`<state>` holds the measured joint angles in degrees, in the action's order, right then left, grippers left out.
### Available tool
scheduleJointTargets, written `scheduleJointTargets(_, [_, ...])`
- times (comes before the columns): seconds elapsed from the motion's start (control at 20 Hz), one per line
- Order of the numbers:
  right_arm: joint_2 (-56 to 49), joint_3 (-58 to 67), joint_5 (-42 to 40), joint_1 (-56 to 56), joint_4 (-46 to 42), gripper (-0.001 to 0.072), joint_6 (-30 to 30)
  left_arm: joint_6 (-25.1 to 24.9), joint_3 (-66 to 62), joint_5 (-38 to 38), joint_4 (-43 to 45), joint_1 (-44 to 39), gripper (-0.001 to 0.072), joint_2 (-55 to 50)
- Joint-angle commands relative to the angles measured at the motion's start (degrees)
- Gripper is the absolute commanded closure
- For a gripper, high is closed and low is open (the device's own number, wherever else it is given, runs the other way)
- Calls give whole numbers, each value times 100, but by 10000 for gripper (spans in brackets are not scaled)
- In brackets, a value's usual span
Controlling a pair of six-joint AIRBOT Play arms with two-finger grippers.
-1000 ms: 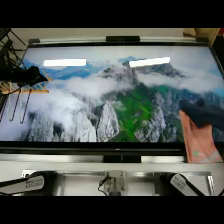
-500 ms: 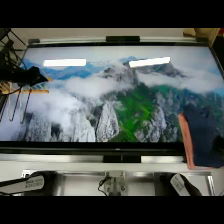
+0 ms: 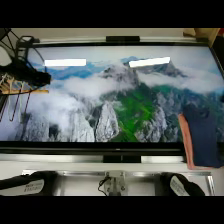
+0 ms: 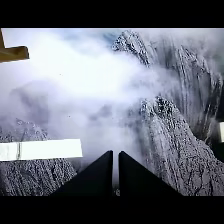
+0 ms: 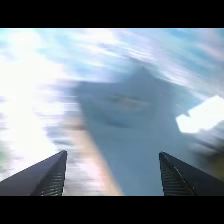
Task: Fold the shirts.
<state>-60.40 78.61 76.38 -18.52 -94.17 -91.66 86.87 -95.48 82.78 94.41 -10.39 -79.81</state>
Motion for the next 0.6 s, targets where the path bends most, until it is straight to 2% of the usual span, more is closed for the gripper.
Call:
scheduleJointTargets(0.0, [-719, 282, 369, 1493, 894, 29, -415, 538, 46, 470, 546, -918, 108, -118])
scheduleJointTargets(0.05, [-1029, 282, 737, 1609, 1414, 29, -409, 748, 334, 391, 308, -929, 32, -114])
scheduleJointTargets(0.2, [-1582, 282, 1093, 1766, 2308, 29, -337, 1309, 1259, -15, -17, -879, 28, 151])
scheduleJointTargets(0.55, [-1670, 282, 1003, 1969, 2337, 29, -334, 1331, 1373, -26, -20, -879, 29, 149])
